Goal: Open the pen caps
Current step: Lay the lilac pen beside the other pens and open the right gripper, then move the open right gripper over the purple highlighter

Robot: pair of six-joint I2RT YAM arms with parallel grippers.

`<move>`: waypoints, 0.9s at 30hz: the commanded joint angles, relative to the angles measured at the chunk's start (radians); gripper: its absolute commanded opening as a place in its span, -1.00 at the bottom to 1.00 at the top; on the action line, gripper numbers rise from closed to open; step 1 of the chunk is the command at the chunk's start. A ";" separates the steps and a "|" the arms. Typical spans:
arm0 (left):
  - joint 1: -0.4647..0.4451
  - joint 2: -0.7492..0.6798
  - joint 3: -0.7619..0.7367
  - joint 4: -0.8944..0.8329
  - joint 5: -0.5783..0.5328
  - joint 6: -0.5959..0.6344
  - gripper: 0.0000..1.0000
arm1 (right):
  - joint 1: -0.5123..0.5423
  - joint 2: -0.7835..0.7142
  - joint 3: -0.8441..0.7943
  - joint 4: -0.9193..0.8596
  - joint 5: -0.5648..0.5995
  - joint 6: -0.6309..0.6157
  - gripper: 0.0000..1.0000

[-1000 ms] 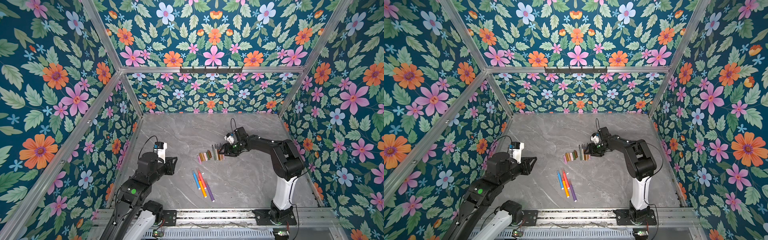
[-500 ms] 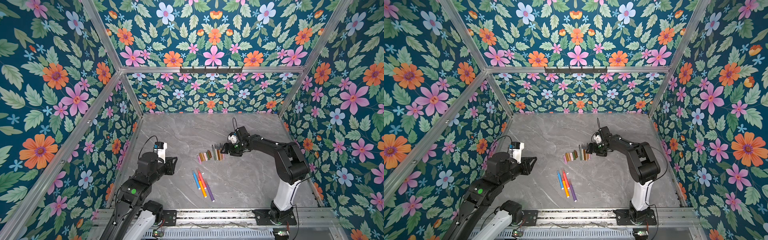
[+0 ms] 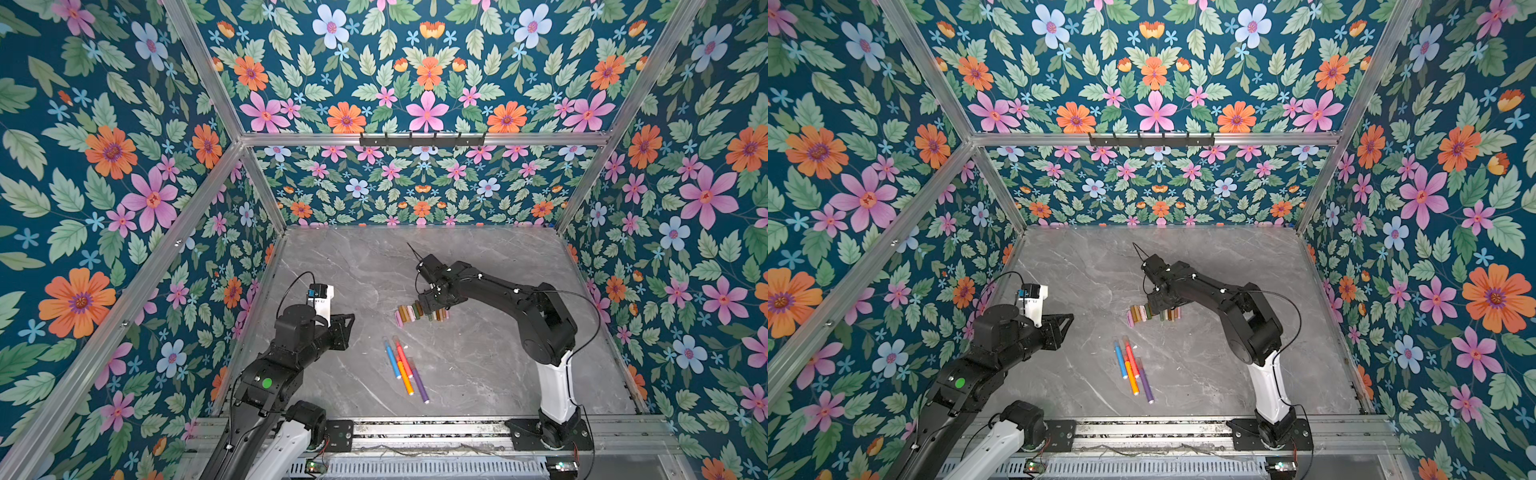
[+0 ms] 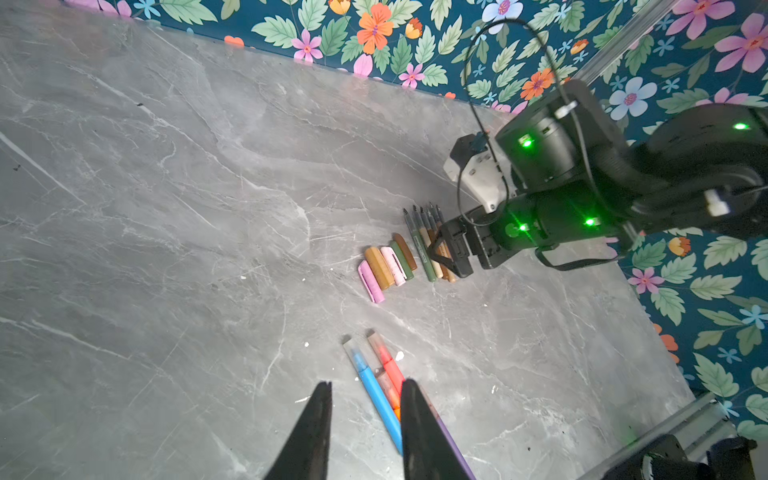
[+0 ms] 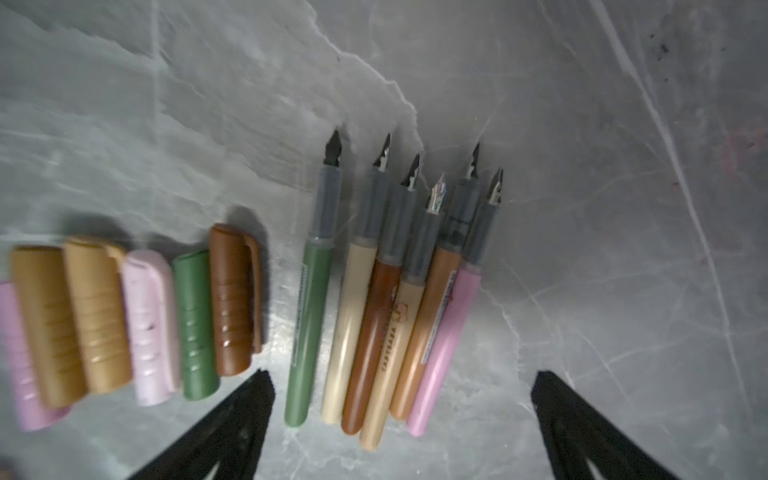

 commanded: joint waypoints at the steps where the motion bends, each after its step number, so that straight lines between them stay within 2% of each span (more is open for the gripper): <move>1: 0.001 -0.002 0.001 0.008 -0.006 0.000 -0.38 | 0.017 0.034 0.042 -0.125 0.098 0.028 0.97; 19: 0.001 -0.005 0.001 0.009 -0.005 0.001 -0.38 | 0.017 0.052 0.055 -0.123 0.051 0.049 0.96; 27: 0.001 -0.006 0.001 0.008 -0.005 0.001 -0.38 | 0.019 -0.051 0.034 -0.120 0.024 0.067 0.94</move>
